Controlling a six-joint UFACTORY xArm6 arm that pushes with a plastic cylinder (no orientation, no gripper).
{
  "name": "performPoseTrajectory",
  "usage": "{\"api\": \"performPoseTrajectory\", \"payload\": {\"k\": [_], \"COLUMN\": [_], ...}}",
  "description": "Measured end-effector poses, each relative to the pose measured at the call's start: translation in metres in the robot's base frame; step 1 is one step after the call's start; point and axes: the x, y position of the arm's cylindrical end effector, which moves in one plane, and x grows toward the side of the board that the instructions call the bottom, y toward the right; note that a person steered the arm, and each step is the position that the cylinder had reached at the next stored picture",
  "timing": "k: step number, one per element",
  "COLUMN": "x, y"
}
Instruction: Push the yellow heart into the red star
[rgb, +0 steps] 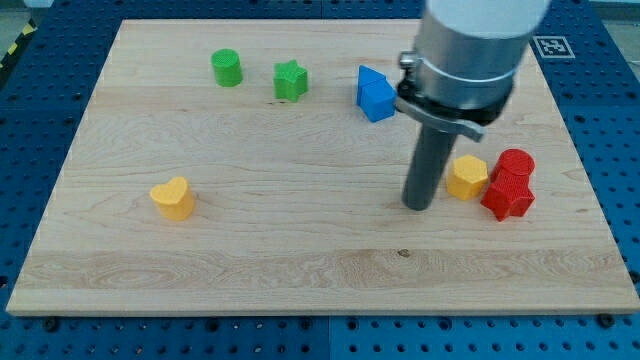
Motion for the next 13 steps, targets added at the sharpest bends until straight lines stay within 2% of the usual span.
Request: {"api": "performPoseTrajectory", "payload": {"k": [1,2,5,6,7,8,9,10,11,12,13], "x": [-0.024,-0.024,-0.029,-0.014,0.009,0.01,0.017,0.046,0.053,0.03,0.023], "y": [-0.009,-0.041,-0.26,-0.278,-0.246,-0.258,-0.307,-0.308,-0.233,-0.145,-0.141]}}
